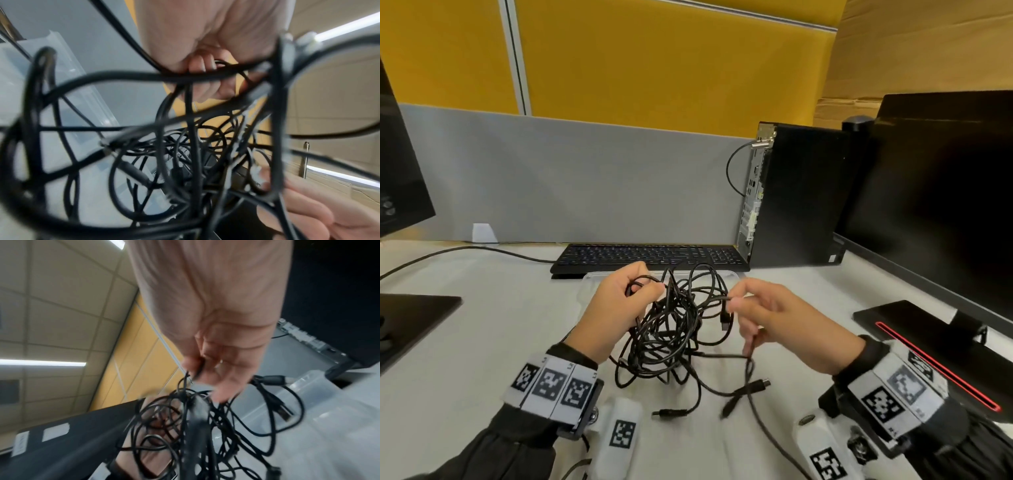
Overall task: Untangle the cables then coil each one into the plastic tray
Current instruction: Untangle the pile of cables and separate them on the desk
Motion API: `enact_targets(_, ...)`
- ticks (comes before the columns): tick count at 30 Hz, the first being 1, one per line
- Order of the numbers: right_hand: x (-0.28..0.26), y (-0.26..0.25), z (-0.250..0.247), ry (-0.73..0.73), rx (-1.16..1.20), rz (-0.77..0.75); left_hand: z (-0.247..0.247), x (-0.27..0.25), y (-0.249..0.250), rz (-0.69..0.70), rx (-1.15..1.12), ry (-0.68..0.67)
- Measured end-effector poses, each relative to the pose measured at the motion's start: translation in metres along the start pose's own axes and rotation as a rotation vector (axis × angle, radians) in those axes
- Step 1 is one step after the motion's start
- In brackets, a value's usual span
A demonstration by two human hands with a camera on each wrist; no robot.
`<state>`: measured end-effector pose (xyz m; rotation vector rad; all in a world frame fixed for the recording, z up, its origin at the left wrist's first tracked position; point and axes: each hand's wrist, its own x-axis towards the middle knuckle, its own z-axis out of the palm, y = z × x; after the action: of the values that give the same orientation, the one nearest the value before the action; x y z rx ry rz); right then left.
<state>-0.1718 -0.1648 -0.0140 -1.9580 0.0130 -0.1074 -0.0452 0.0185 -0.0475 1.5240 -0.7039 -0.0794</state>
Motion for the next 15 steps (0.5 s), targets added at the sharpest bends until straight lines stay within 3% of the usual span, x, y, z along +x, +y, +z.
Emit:
enact_targets(7,-0.006,-0.006,-0.009,0.18,0.206,-0.187,-0.02,0.003,0.001,0.005,-0.187,0.049)
enact_targets(15,-0.015,0.001,-0.02,0.426,0.019,-0.315,-0.031,0.008,-0.002,0.013,-0.447,0.195)
